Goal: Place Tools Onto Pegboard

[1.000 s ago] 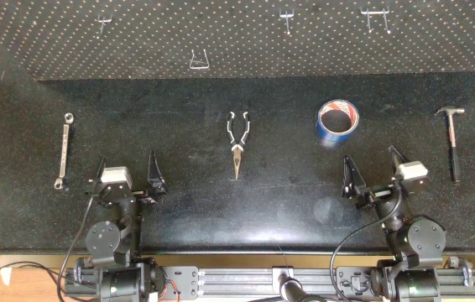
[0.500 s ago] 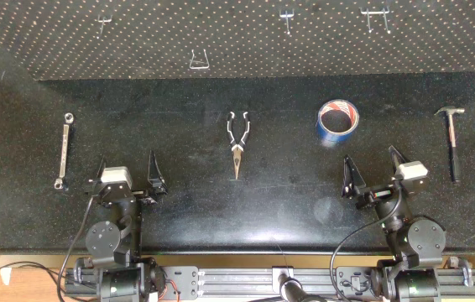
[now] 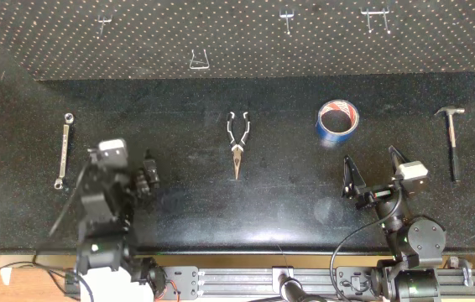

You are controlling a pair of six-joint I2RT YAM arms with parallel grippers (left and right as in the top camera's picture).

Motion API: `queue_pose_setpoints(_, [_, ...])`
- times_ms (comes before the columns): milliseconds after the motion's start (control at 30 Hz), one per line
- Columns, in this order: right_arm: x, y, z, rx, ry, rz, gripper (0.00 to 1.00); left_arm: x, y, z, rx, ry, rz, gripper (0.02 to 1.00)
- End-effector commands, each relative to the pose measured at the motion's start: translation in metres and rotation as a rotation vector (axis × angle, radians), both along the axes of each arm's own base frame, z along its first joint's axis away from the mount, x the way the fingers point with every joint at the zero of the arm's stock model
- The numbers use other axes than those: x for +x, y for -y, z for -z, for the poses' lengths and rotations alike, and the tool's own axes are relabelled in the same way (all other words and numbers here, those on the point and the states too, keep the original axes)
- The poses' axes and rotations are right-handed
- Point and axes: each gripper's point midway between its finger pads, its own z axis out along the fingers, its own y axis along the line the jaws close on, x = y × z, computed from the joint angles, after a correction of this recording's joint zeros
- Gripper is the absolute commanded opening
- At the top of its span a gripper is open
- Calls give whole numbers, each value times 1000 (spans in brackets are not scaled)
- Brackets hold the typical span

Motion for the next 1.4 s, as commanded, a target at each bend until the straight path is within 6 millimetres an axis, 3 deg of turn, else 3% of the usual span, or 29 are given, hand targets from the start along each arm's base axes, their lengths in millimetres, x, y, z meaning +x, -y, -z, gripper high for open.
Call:
queue_pose_setpoints(33, [-1,-1,1,11,-2,-4,996,-10,-35,7,134,-293,-40,996])
queue_pose_setpoints(133, [-1,-1,1,11,-2,-4,996,-33,-57,8,105,-455,-103,996])
queue_pose_setpoints(233, [-1,-1,1,11,-2,-4,996,-42,-91,-12,53,-470,-233,996])
queue_pose_setpoints(333, [-1,-1,1,11,-2,-4,996,-37,-90,-4,24,-514,-74,993])
queue_pose_setpoints(433, [-1,-1,1,11,-2,-4,996,-36,-109,10,30,-605,-33,993])
queue_pose_setpoints(567, [-1,-1,1,11,-2,-4,996,-7,-143,22,-23,-675,-6,993])
queue_pose_setpoints(733, [-1,-1,1,11,-2,-4,996,22,-161,36,-71,-704,18,993])
queue_pose_setpoints(933, [-1,-1,0,11,-1,-4,996,35,-172,64,-120,-733,30,993])
queue_pose_setpoints(1400, [-1,-1,0,11,-1,-4,996,64,-200,76,-186,-692,29,996])
